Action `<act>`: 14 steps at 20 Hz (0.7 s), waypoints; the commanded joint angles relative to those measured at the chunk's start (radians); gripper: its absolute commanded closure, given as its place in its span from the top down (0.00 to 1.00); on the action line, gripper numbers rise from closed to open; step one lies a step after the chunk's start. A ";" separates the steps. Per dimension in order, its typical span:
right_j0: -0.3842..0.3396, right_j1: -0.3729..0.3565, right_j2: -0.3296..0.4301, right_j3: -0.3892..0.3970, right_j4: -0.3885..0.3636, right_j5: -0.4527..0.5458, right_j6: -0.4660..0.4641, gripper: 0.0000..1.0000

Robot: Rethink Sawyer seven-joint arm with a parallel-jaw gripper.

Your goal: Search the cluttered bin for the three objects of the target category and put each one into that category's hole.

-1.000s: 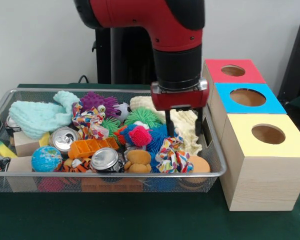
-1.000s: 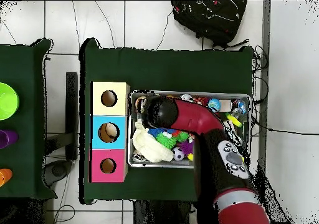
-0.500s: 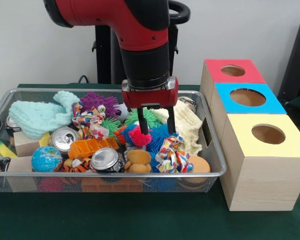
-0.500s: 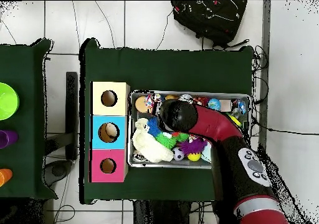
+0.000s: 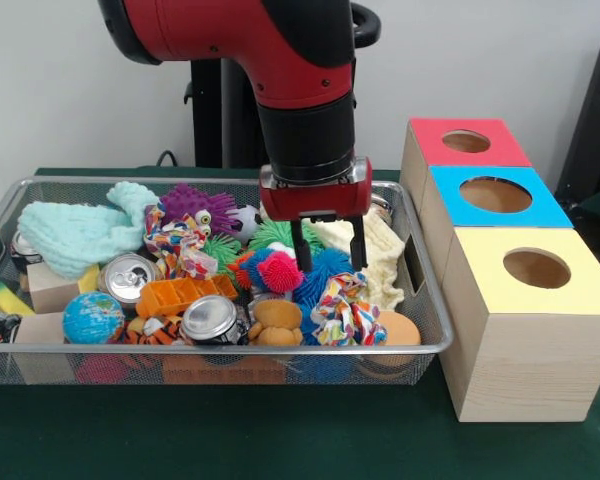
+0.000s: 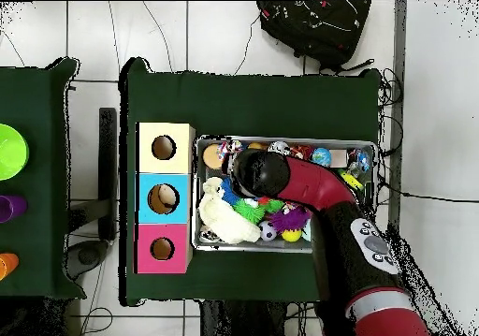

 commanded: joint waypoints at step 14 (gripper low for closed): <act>-0.019 0.059 0.089 0.020 -0.066 -0.049 -0.004 1.00</act>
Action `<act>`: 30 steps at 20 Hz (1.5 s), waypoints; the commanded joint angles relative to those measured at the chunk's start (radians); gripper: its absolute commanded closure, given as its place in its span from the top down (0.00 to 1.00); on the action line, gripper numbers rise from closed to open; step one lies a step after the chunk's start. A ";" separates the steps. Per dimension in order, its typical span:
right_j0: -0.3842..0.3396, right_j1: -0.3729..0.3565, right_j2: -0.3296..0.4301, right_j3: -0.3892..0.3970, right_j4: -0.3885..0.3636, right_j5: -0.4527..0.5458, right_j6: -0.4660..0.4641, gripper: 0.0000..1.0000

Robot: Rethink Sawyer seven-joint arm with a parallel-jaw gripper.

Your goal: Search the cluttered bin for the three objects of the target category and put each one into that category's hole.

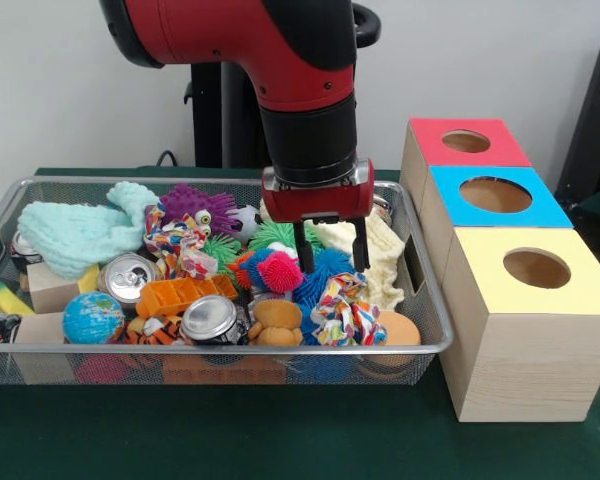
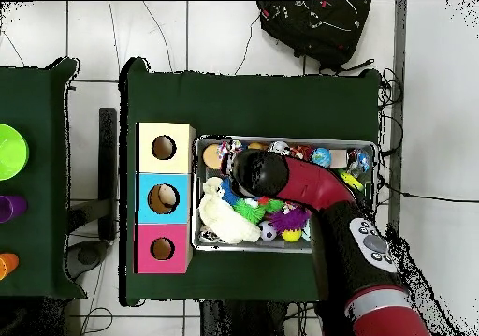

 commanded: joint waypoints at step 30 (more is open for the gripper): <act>-0.018 0.152 0.087 -0.127 -0.083 -0.007 -0.046 1.00</act>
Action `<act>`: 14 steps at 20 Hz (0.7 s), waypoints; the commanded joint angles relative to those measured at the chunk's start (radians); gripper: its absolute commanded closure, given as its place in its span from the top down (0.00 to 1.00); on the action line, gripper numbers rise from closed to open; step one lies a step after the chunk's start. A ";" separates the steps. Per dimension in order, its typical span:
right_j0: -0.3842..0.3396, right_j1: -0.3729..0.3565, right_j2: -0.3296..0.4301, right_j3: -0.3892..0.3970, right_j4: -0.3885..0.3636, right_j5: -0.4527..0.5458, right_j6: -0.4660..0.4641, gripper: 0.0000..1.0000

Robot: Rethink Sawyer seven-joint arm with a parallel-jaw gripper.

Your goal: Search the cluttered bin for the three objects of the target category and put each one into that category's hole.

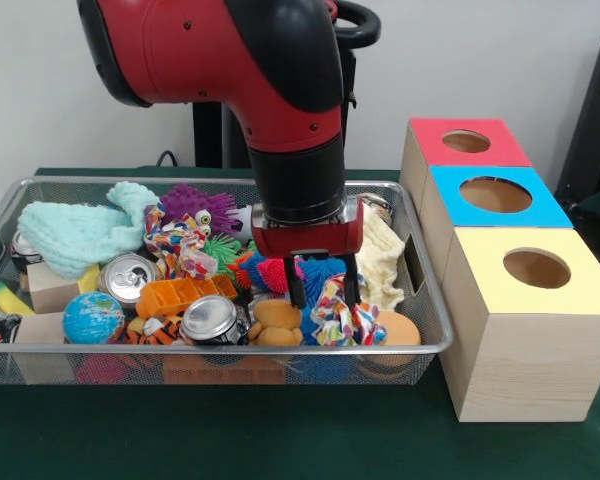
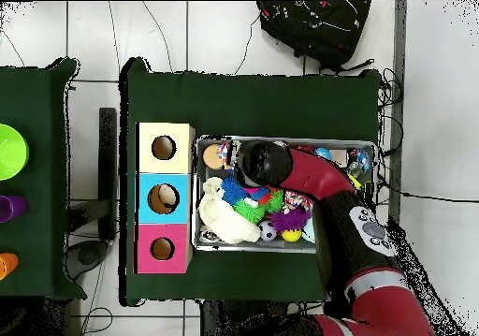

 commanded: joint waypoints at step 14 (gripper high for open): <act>-0.004 0.069 0.095 -0.034 -0.088 -0.019 -0.016 1.00</act>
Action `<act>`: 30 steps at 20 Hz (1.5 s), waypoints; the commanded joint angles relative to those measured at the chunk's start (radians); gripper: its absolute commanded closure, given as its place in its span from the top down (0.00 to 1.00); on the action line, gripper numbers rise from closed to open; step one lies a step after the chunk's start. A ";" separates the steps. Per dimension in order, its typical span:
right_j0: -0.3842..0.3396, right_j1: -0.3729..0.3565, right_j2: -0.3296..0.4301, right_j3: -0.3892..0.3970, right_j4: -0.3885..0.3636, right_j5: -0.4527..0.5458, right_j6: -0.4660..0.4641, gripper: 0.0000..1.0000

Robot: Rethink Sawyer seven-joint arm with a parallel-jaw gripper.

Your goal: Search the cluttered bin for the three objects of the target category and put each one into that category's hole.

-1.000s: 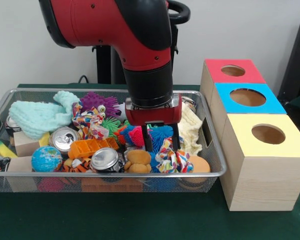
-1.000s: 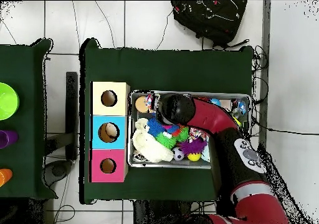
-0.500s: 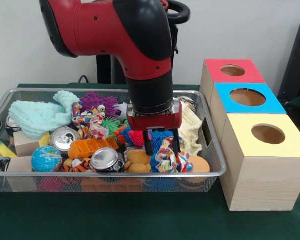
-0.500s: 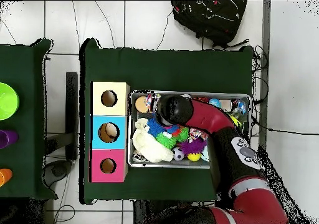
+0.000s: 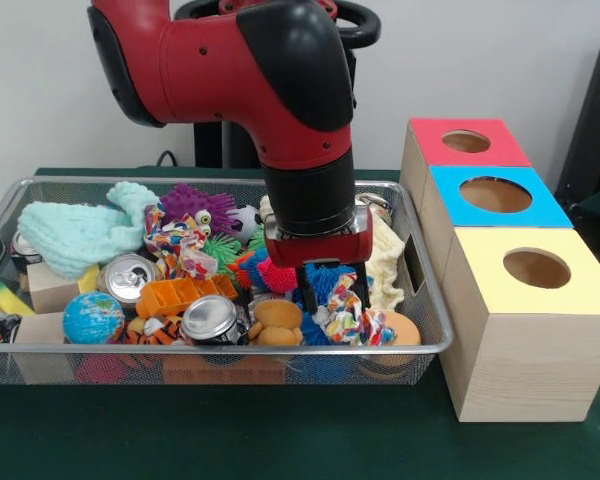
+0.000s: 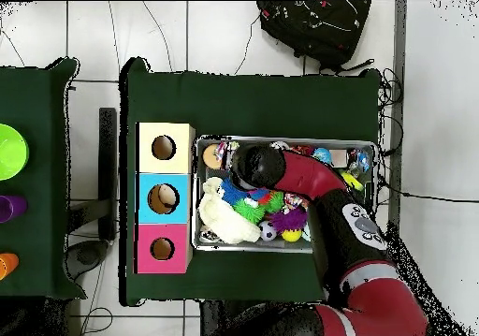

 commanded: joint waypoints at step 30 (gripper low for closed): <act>-0.018 0.013 0.107 -0.047 -0.091 -0.003 -0.030 0.00</act>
